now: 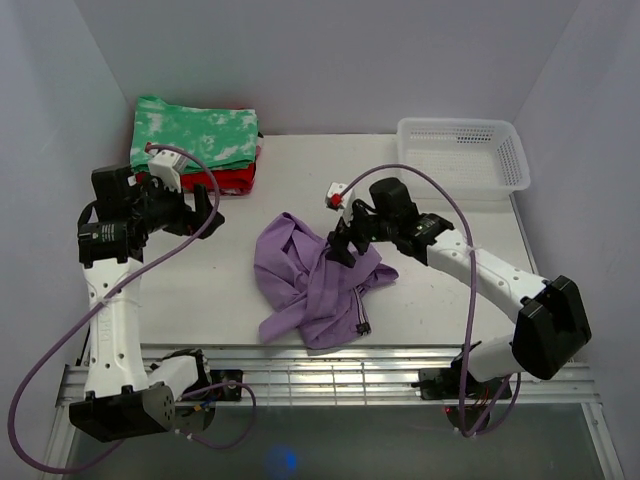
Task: Fold and stack the trousers
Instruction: Move the trousers to the center of the board, then flatten the trousers out
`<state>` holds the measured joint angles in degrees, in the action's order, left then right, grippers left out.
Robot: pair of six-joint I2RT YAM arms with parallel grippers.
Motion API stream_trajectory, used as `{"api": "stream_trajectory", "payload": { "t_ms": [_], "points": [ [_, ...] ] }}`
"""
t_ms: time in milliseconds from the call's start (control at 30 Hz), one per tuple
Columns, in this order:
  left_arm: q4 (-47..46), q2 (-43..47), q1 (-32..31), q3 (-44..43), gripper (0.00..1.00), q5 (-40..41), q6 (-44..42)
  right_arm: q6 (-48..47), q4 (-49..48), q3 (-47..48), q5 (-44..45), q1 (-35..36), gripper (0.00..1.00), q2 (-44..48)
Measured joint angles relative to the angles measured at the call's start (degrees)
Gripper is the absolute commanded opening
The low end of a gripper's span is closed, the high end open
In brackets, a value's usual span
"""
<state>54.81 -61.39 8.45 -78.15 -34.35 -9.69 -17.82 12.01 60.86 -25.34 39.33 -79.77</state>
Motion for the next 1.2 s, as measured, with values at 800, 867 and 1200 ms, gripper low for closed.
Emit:
{"api": "stream_trajectory", "payload": {
  "t_ms": [800, 867, 1200],
  "points": [
    [-1.62, -36.79, -41.99, -14.1, 0.95, 6.08, -4.28, 8.59, 25.42, -8.52, -7.93, -31.06, 0.85, 3.78],
    [-1.64, -39.87, -44.68, -14.58, 0.76, 6.51, -3.72, 9.55, 25.07, -10.51, -9.05, -31.1, 0.85, 4.22],
    [2.05, -42.42, -44.89, -15.67, 0.0, 6.23, -1.77, 13.99, 17.44, -14.62, -9.84, -30.16, 0.83, 7.19]
  ]
}}
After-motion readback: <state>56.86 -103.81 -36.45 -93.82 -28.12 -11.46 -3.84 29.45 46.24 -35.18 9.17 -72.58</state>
